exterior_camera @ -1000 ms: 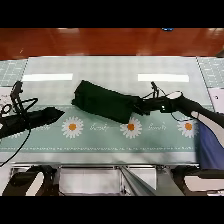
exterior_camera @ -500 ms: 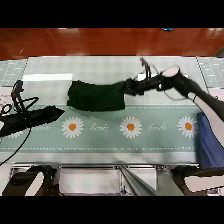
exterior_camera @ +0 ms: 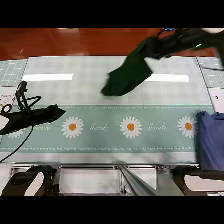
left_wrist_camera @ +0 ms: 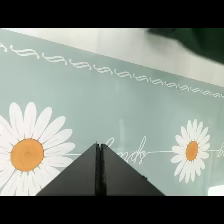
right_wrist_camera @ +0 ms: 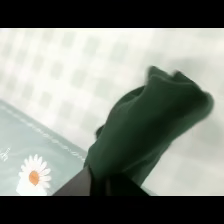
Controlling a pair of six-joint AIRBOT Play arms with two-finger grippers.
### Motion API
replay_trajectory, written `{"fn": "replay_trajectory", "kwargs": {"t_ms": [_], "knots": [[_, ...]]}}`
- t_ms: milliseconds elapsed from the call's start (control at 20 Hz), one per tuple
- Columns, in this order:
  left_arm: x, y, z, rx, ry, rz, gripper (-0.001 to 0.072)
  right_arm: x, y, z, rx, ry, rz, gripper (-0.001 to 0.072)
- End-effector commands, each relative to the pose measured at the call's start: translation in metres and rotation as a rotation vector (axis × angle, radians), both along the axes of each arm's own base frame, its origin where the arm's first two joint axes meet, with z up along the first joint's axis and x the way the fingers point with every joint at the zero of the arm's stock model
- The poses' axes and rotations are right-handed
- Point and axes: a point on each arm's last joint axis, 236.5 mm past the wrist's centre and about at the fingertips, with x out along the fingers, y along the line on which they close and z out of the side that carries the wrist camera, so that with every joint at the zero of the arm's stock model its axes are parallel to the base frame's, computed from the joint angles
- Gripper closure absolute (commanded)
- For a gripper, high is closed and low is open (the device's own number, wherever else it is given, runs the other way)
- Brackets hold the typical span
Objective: Fold the shirts.
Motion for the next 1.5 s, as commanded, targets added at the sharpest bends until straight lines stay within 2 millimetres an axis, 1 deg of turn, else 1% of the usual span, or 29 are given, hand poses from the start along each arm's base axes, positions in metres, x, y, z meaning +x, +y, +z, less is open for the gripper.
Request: {"fn": "replay_trajectory", "kwargs": {"t_ms": [0, 100, 300, 400, 450, 550, 600, 650, 750, 800, 850, 900, 950, 1050, 1200, 1300, 1450], "knots": [[0.000, 0.000, -0.001, 0.000, 0.004, -0.001, 0.0692, -0.009, -0.071, 0.039, -0.046, -0.027, -0.119, 0.0687], [0.000, 0.000, -0.001, 0.000, 0.005, -0.001, 0.0691, -0.019, -0.119, 0.053, -0.056, -0.024, -0.211, 0.0688], [0.000, 0.000, -0.001, 0.000, 0.004, 0.000, 0.0692, -0.049, -0.211, 0.070, -0.074, -0.001, -0.419, 0.0689], [0.000, 0.000, -0.001, 0.000, 0.004, 0.000, 0.0692, -0.063, -0.252, 0.079, -0.075, -0.010, -0.536, 0.0689], [0.000, 0.000, -0.001, 0.000, 0.004, 0.000, 0.0692, -0.072, -0.268, 0.078, -0.073, 0.000, -0.586, 0.0689], [0.000, 0.000, -0.001, 0.000, 0.004, 0.000, 0.0691, -0.091, -0.299, 0.062, -0.068, 0.055, -0.688, 0.0689], [0.000, 0.000, -0.001, 0.000, 0.003, 0.001, 0.0692, -0.105, -0.314, 0.046, -0.070, 0.102, -0.745, 0.0689], [0.003, 0.001, 0.000, 0.002, -0.008, 0.009, 0.0691, -0.119, -0.330, 0.026, -0.073, 0.159, -0.813, 0.0689], [0.014, 0.007, 0.004, 0.010, -0.048, 0.042, 0.0692, -0.158, -0.355, -0.013, -0.075, 0.303, -0.935, 0.0689], [0.019, 0.010, 0.006, 0.015, -0.069, 0.058, 0.0691, -0.182, -0.370, -0.027, -0.092, 0.361, -0.998, 0.0689], [0.023, 0.012, 0.008, 0.017, -0.084, 0.071, 0.0692, -0.203, -0.383, -0.034, -0.104, 0.401, -1.068, 0.0689], [0.024, 0.013, 0.008, 0.019, -0.089, 0.077, 0.0692, -0.225, -0.394, -0.038, -0.103, 0.433, -1.147, 0.0689], [0.025, 0.014, 0.006, 0.020, -0.085, 0.079, 0.0692, -0.241, -0.401, -0.042, -0.095, 0.455, -1.208, 0.0689], [0.026, 0.014, 0.000, 0.020, -0.064, 0.080, 0.0692, -0.274, -0.410, -0.052, -0.112, 0.516, -1.314, 0.0689], [0.026, 0.013, -0.011, 0.022, -0.031, 0.073, 0.0692, -0.323, -0.414, -0.070, -0.228, 0.668, -1.421, 0.0688], [0.026, 0.008, -0.018, 0.031, -0.016, 0.044, 0.0692, -0.355, -0.409, -0.084, -0.277, 0.804, -1.463, 0.0688], [0.029, -0.005, -0.026, 0.045, -0.022, 0.006, 0.0691, -0.372, -0.398, -0.100, -0.296, 0.905, -1.435, 0.0687]]}}
